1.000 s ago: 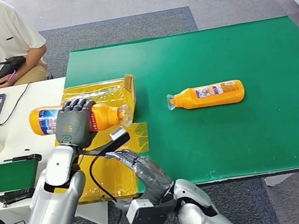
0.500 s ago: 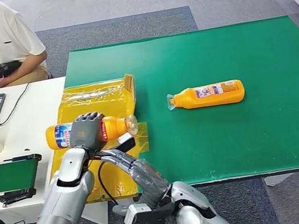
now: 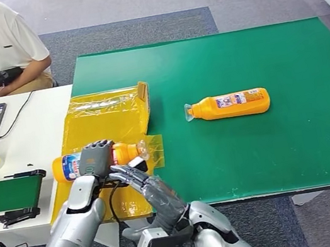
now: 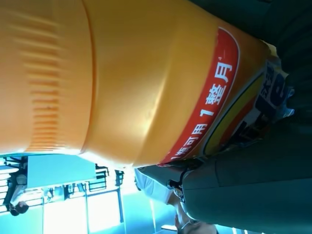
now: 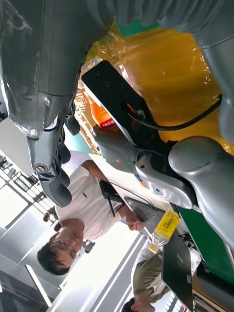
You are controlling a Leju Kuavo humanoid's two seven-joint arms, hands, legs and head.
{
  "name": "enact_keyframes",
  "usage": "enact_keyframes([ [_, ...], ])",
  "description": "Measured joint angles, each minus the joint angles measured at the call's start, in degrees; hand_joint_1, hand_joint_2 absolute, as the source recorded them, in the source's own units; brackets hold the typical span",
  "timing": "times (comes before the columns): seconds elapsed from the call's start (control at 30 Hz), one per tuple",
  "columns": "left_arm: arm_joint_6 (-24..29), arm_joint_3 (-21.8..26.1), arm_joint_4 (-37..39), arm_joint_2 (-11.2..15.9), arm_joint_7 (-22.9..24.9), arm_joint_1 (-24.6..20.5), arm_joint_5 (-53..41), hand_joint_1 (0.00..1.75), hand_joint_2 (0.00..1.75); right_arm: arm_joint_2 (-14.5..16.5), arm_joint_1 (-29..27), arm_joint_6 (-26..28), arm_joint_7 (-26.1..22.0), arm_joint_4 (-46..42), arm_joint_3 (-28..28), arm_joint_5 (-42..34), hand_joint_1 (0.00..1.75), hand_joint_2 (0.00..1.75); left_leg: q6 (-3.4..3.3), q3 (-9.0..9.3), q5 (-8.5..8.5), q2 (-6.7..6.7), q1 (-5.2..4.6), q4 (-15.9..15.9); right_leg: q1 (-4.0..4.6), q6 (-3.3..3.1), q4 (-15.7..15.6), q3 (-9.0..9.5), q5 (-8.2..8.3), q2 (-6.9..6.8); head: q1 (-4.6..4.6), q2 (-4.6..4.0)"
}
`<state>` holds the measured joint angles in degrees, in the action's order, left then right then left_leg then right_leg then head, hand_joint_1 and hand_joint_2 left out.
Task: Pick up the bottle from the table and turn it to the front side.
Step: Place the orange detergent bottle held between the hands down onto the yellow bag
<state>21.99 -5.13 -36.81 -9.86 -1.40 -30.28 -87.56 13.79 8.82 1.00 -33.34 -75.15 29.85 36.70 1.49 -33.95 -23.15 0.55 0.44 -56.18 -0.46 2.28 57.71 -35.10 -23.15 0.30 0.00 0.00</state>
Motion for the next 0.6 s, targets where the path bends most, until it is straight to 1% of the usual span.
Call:
enact_keyframes([
  [0.03, 0.12, 0.09, 0.31, -0.09, 0.04, -0.1, -0.01, 1.12, 1.75, 0.0, -0.04, 0.03, 0.11, -0.15, 0.04, -0.09, 0.0, 1.75, 0.0, 0.0, 0.0, 0.0, 0.0, 0.0, 0.0, 0.0, 0.0, 0.0, 0.0, 0.0, 0.0, 0.0],
  [0.07, 0.18, 0.18, 0.57, -0.15, 0.08, -0.18, -0.01, 0.68, 1.75, 0.0, -0.09, 0.09, 0.25, -0.29, 0.06, -0.21, 0.0, 1.75, 0.0, 0.0, 0.0, 0.0, 0.0, 0.0, 0.0, 0.0, 0.0, 0.0, 0.0, 0.0, 0.0, 0.0],
  [0.17, 0.23, 0.37, 1.09, -0.25, 0.13, -0.3, -0.02, 0.0, 1.75, -0.02, -0.29, 0.24, 0.49, -0.55, 0.05, -0.58, 0.0, 1.75, 0.0, 0.0, 0.0, 0.0, 0.0, 0.0, 0.0, 0.0, 0.0, 0.0, 0.0, 0.0, 0.0, 0.0],
  [0.6, 0.24, 1.06, 1.83, -0.81, -1.2, -0.23, -0.08, 0.0, 1.75, -0.25, -0.99, 0.57, 0.43, -0.63, -0.04, -0.92, 0.0, 1.75, 0.0, 0.0, 0.0, 0.0, 0.0, 0.0, 0.0, 0.0, 0.0, 0.01, 0.0, 0.0, 0.0, 0.0],
])
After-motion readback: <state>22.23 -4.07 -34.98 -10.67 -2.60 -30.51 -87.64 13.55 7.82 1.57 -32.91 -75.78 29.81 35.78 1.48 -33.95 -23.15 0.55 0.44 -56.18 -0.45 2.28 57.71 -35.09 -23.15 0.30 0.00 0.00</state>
